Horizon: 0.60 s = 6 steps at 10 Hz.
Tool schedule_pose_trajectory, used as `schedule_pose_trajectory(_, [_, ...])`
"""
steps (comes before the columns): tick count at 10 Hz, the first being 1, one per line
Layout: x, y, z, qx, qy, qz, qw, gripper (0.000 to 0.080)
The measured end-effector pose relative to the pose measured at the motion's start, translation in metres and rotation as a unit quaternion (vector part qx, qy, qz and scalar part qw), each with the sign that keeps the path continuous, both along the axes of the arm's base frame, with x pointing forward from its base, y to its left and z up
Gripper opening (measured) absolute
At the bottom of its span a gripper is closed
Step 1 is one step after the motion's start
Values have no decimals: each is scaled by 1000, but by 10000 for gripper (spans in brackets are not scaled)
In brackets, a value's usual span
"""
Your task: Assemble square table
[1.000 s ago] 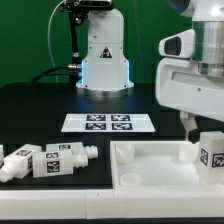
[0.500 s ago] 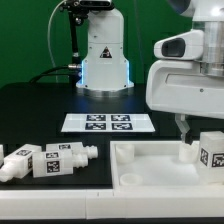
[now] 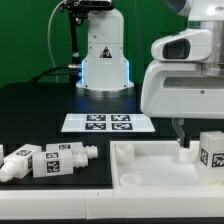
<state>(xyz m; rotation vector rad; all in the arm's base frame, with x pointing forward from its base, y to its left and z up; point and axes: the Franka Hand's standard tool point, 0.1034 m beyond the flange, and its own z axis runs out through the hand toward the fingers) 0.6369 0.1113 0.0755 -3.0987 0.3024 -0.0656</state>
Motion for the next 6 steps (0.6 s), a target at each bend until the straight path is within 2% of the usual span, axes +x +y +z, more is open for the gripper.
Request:
schedule_pose_trajectory(1, [0,0,0,3,1,-29,1000,515])
schedule_pose_trajectory(2, [0,1,-1,5,2,-76,997,378])
schedule_pose_trajectory(3, [0,1,-1,6,3,-104,995,282])
schedule_pose_trajectory(4, [0,1,-1,8,4,-136,991,282])
schedule_pose_trajectory(6, [0,2,-1,12,-2,-262,965,284])
